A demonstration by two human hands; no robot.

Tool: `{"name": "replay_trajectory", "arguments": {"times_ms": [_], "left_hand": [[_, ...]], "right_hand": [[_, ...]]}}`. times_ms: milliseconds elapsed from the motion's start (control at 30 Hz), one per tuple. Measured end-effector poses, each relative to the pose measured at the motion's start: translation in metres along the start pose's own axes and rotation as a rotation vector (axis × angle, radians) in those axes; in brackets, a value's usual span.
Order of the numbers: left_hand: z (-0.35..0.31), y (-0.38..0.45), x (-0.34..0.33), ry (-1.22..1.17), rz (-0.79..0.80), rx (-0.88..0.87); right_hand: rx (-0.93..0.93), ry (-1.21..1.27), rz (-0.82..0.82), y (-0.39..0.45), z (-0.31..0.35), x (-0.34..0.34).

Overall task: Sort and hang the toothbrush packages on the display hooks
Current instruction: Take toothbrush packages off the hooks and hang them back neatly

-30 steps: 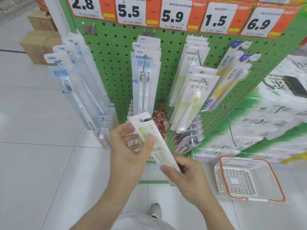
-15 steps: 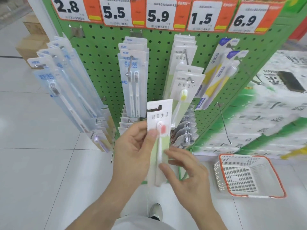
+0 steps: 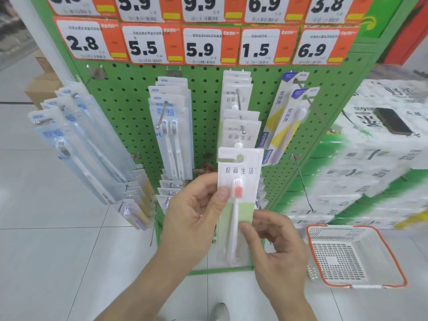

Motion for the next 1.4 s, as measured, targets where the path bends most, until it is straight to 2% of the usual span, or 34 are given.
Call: {"name": "replay_trajectory", "arguments": {"times_ms": [267,633,833,1000,1267,1400], "left_hand": [[-0.009,0.02,-0.005,-0.052,-0.03,-0.025],[0.005,0.037,-0.001,-0.017,-0.136,0.06],[0.001,0.041,0.007,0.156,-0.3,0.054],[-0.009,0.054,0.003,0.373,-0.203,-0.027],[-0.025,0.082,-0.004,0.513,-0.026,-0.167],[-0.022,0.085,-0.006,0.573,0.039,-0.157]], "right_hand": [[0.038,-0.023,-0.041,0.011,0.007,0.002],[-0.089,0.064,-0.015,0.023,-0.007,-0.002],[-0.173,-0.07,0.115,0.044,-0.027,-0.005],[-0.223,-0.189,0.185,0.067,-0.034,-0.001],[-0.241,-0.301,0.264,0.088,-0.03,-0.001],[-0.21,-0.348,0.255,0.094,-0.017,0.007]]}}
Point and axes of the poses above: each hand's wrist, its own y-axis towards the middle knuckle, its own x-axis out of the back of the hand, z = x × y, the point moved 6 cm from there along y, towards the middle knuckle, and after that the axes turned 13 degrees about z, right-handed, at the moved point
